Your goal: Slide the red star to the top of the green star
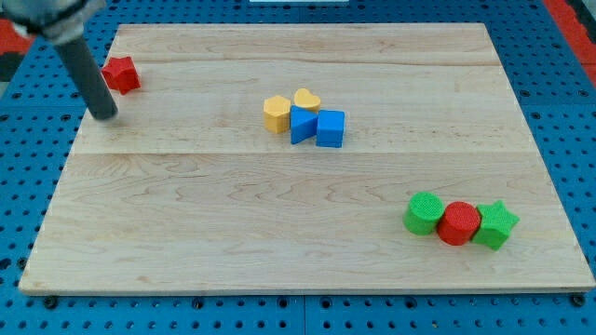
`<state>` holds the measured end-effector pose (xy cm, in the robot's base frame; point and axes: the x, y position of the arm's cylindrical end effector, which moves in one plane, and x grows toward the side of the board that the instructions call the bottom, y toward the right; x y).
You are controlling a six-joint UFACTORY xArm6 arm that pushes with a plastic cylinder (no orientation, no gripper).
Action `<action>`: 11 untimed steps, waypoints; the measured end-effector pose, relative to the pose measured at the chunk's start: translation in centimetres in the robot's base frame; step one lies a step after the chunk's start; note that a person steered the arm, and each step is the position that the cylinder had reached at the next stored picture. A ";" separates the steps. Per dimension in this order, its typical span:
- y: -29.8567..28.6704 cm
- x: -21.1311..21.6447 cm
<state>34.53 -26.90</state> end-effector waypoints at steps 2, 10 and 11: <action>11.0 -6.1; 30.3 -0.4; 32.1 1.2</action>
<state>35.78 5.25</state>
